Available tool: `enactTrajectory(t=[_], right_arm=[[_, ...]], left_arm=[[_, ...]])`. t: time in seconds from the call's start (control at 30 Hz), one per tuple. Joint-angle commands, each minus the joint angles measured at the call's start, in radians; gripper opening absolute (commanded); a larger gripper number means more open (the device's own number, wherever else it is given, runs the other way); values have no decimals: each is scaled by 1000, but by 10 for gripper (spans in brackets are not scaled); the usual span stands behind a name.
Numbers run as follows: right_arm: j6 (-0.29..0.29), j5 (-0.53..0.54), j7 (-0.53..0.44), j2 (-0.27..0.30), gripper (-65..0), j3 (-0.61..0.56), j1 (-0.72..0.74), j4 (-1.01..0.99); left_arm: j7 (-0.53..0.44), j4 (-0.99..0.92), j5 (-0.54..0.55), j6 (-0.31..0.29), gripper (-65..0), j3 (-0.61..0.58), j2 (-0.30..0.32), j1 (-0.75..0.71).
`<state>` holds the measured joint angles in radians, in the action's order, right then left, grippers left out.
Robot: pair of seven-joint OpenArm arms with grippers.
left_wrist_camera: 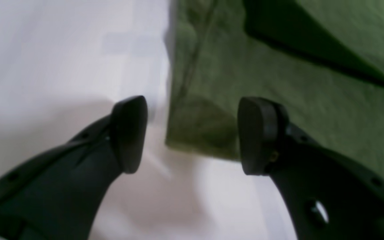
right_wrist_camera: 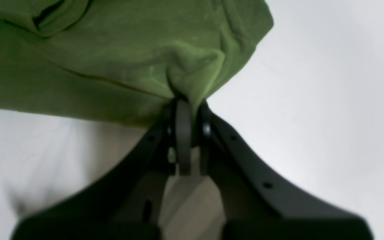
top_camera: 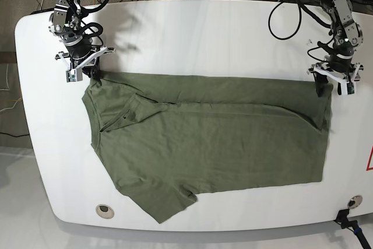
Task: Fold the T-shirt properly
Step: 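Pull the held shirt edge back toward the arms' bases, then drag the shirt further with both grippers to the table rim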
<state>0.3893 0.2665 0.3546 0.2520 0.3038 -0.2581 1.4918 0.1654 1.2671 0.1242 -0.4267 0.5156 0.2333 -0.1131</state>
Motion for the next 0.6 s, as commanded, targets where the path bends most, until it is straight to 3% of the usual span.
enactTrajectory(t=[0.0,0.5,0.57], right_arm=[[1,4,-4,11,-650,4,3,13],[3,4,-4,11,-650,4,3,13],[3,4,-4,11,-650,4,3,13]], left_arm=[[-23,16,12,-4,-247,4,15,11],[-25,-106,12,-7,-250,-2,27,48],[-25,-106,12,-7,-298,-2,27,48]])
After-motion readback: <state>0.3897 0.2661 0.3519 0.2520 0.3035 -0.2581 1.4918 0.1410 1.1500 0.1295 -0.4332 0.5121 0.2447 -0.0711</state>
